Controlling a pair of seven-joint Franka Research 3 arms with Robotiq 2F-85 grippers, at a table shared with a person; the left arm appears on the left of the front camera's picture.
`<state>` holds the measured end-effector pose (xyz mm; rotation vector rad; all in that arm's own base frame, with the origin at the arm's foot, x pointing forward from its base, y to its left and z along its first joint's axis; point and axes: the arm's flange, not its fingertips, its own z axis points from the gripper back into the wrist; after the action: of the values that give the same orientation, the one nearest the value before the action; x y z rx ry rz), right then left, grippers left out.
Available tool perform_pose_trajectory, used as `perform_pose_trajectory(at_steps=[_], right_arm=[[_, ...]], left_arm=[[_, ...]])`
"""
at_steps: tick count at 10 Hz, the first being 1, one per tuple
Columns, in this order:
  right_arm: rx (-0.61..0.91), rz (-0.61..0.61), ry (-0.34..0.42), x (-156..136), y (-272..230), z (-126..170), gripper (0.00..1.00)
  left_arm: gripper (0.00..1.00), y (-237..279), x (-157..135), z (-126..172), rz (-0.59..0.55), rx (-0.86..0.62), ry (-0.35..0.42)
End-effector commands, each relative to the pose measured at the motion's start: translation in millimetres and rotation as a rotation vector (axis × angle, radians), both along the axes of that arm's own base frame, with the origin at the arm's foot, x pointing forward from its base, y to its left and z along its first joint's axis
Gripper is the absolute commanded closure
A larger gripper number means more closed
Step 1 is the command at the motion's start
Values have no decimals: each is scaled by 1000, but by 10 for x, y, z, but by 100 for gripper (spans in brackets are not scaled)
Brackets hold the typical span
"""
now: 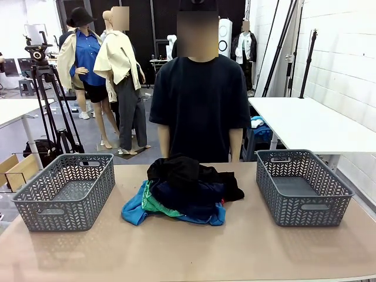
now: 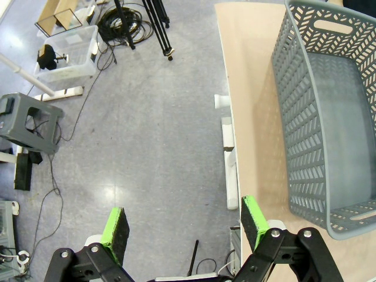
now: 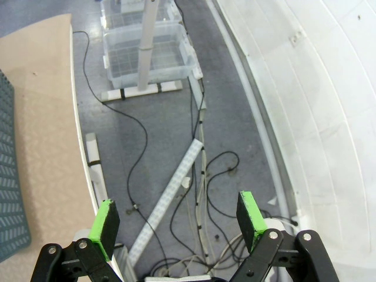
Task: Sort the tops and bottoms.
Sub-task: Lift clothes from the center of the table with your left hand.
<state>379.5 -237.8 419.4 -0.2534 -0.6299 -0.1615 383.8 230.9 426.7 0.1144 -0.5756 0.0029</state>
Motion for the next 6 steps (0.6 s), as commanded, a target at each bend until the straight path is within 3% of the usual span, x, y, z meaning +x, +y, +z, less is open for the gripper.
perform_pose_trajectory(at_steps=[1, 4, 6], right_arm=[[1, -1, -1, -3, -2, 4, 0], [1, -1, -1, -3, -2, 4, 0], [1, -1, -1, -3, -2, 4, 0]], left_arm=[[0, 34, -13, -6, -3, 11, -8], [0, 0, 0, 0, 0, 0, 0], [0, -214, 225, 552, -82, 26, -150]])
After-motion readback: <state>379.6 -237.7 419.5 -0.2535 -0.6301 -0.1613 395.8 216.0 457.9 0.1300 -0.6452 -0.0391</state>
